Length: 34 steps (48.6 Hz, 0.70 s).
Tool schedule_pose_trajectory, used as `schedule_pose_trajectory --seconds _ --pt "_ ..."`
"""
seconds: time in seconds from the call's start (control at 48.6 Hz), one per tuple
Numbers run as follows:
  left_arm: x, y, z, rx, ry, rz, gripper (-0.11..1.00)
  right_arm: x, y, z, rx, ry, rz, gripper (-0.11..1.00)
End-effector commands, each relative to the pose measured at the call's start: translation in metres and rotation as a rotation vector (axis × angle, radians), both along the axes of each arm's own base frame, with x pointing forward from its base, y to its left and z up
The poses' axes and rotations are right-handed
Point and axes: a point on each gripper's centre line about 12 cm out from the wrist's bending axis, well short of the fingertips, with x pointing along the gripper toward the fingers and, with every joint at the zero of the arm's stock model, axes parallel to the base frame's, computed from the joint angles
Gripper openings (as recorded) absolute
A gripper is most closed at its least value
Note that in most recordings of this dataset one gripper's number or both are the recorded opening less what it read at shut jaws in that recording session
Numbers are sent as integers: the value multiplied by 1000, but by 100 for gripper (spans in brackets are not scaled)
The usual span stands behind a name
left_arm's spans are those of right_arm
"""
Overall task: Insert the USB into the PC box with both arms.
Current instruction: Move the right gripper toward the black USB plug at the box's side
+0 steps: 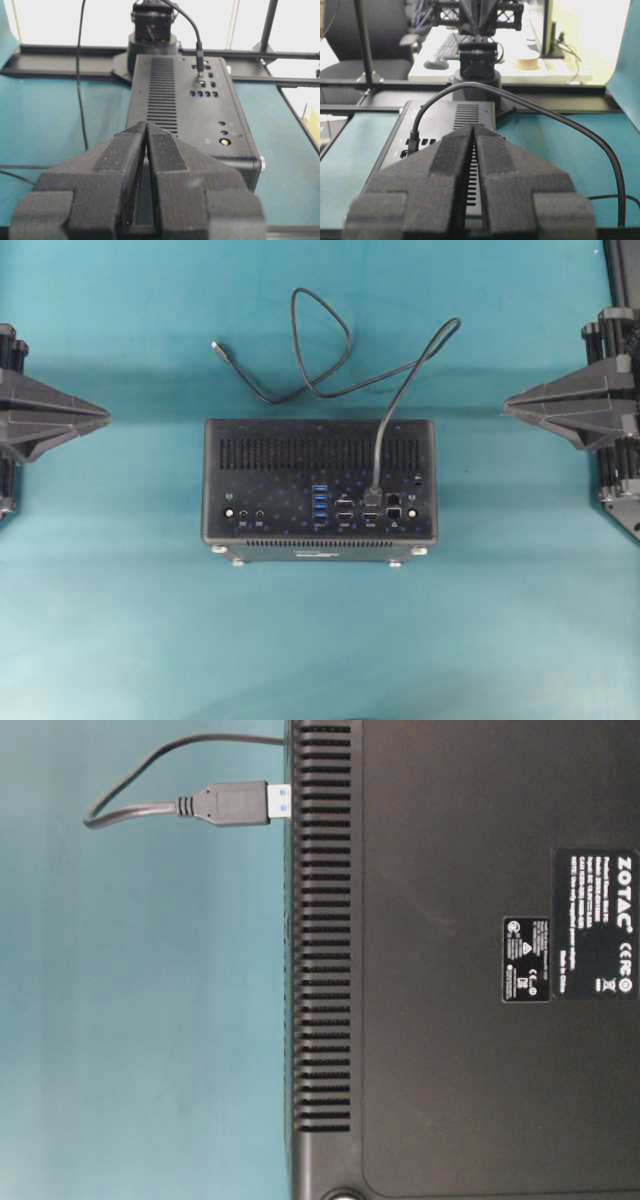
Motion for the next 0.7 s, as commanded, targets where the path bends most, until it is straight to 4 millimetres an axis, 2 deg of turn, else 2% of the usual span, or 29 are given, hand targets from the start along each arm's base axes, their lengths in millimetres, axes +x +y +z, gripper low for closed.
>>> schedule_pose_trajectory --seconds 0.0,0.062,0.103,0.206,0.329,0.453,0.68 --pt "6 -4 22 -4 -46 -21 10 2 3 13 20 -34 16 14" --pt "10 -5 29 -4 -43 -27 4 4 5 20 81 -5 25 16" --pt "13 -6 32 -4 -31 -28 0 6 6 18 129 44 31 11" --pt "20 -6 36 -1 15 -27 0 11 12 24 196 170 58 3" --pt "25 -6 40 2 35 -27 0 20 20 41 201 302 86 2" --pt "24 -6 39 -1 45 -27 0 38 25 55 198 431 93 2" --pt "22 -6 34 -5 77 -27 0 76 31 59 181 726 80 2"
